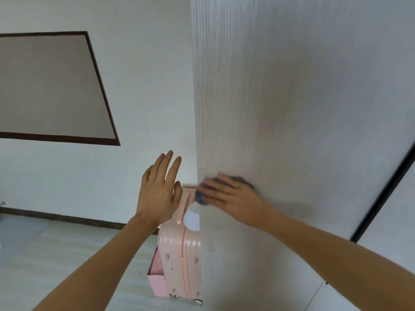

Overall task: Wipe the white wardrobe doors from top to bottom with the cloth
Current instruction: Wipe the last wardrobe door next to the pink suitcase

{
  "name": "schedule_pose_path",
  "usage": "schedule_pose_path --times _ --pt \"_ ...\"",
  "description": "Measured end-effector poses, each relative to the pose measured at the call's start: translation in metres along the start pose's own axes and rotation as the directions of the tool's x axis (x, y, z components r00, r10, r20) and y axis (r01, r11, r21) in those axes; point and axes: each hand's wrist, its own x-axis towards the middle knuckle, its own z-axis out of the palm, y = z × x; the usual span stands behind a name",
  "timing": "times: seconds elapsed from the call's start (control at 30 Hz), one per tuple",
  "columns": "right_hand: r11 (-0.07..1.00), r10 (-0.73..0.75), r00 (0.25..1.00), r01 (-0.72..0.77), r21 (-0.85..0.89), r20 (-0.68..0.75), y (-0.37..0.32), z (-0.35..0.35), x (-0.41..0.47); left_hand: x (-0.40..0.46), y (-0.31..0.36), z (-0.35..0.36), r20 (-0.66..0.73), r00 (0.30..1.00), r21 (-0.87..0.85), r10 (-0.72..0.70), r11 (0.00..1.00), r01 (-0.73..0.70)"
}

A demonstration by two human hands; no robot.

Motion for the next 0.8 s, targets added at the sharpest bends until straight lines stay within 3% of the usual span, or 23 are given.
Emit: schedule_pose_path --times 0.07,0.13,0.23,0.3,0.33,0.4,0.47,0.53,0.6,0.7,0.8 --pt "0.984 0.176 0.961 -0.163 0.074 -0.214 0.022 -0.012 0.016 -0.004 0.0 0.005 0.002 1.0 -0.033 -0.001 0.999 0.001" --pt "0.921 0.386 0.851 -0.336 0.195 -0.355 0.046 -0.026 0.029 -0.008 0.001 0.01 0.027 1.0 -0.056 0.002 0.998 -0.001" --pt "0.815 0.578 0.706 -0.471 0.338 -0.411 0.048 -0.025 0.033 -0.012 0.001 0.02 0.035 0.997 -0.132 -0.062 0.989 0.066" --pt "0.826 0.559 0.747 -0.462 0.324 -0.36 0.017 -0.007 0.018 -0.02 0.001 0.025 0.056 0.992 -0.189 -0.118 0.974 0.126" --pt "0.869 0.48 0.827 -0.402 0.289 -0.293 -0.008 0.007 0.004 -0.027 0.002 0.029 0.063 0.991 -0.198 -0.122 0.971 0.132" --pt "0.961 0.195 0.98 -0.185 0.204 -0.027 -0.06 0.034 -0.032 -0.041 0.006 0.036 0.077 0.995 -0.168 -0.064 0.983 0.076" --pt "0.991 -0.015 0.968 -0.018 0.13 0.251 -0.095 0.054 -0.064 -0.052 0.011 0.045 0.093 0.993 -0.126 0.07 0.99 -0.058" --pt "0.991 -0.099 0.92 0.057 0.121 0.378 -0.103 0.061 -0.074 -0.058 0.017 0.052 0.083 0.976 -0.105 0.2 0.976 -0.191" --pt "0.99 -0.098 0.941 0.06 0.126 0.324 -0.094 0.061 -0.073 -0.063 0.023 0.058 0.092 0.958 -0.094 0.271 0.96 -0.262" --pt "0.985 -0.044 0.997 0.033 0.167 0.061 -0.061 0.047 -0.069 -0.07 0.026 0.065 0.124 0.961 -0.077 0.249 0.967 -0.241" --pt "0.989 0.094 0.977 -0.069 0.135 -0.191 -0.005 0.019 -0.058 -0.07 0.029 0.071 0.123 0.975 -0.063 0.186 0.982 -0.179"
